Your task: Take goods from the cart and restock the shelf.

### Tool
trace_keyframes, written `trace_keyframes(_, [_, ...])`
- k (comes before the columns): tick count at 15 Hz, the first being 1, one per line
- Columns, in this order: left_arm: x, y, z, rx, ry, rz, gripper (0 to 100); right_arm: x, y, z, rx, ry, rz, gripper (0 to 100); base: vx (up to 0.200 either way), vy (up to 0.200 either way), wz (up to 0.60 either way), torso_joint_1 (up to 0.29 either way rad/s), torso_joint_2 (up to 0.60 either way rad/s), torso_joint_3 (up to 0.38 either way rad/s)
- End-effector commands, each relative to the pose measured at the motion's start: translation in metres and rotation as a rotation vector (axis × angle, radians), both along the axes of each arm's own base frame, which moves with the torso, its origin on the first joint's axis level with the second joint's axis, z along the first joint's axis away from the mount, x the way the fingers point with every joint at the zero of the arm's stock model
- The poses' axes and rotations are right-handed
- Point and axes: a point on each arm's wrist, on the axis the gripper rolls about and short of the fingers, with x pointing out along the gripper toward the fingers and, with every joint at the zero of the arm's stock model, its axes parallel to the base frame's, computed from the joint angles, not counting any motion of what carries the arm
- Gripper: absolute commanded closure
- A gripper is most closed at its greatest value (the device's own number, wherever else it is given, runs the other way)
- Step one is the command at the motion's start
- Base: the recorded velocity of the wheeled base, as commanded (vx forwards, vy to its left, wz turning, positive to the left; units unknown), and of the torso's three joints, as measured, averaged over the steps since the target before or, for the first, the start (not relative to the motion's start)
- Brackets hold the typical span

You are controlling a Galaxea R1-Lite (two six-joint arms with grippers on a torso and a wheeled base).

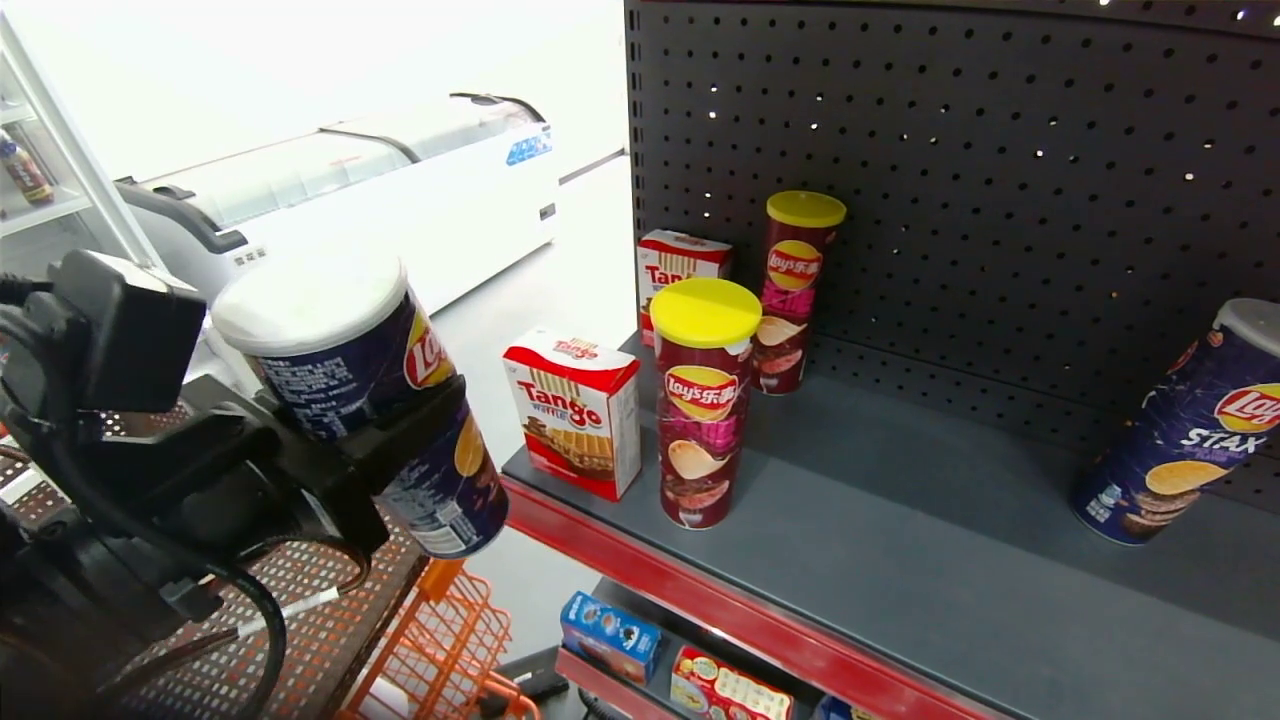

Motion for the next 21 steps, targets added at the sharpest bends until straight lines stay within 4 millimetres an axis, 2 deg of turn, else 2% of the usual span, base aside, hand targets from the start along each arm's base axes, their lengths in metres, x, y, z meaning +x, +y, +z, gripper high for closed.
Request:
trace_keyframes(1, [-0.013, 0.003, 0.010, -0.010, -0.017, -0.021, 100, 0.000, 0.000, 0.000, -0.001, 0.001, 0.000, 0, 0.000, 0.000, 0.00, 0.000, 0.00, 0.000])
trace_keyframes(6, [-0.032, -0.004, 0.017, -0.005, 0.005, -0.148, 100, 0.000, 0.000, 0.000, -0.001, 0.001, 0.000, 0, 0.000, 0.000, 0.00, 0.000, 0.00, 0.000])
trace_keyframes(9, [-0.045, -0.011, 0.009, 0.019, 0.036, -0.283, 100, 0.000, 0.000, 0.000, 0.000, 0.001, 0.000, 0, 0.000, 0.000, 0.00, 0.000, 0.00, 0.000])
trace_keyframes(11, [-0.049, -0.008, 0.010, 0.018, 0.049, -0.349, 100, 0.000, 0.000, 0.000, -0.001, 0.001, 0.000, 0, 0.000, 0.000, 0.00, 0.000, 0.00, 0.000])
trace_keyframes(21, [-0.053, -0.009, 0.002, 0.042, 0.093, -0.535, 100, 0.000, 0.000, 0.000, -0.001, 0.001, 0.000, 0, 0.000, 0.000, 0.00, 0.000, 0.00, 0.000])
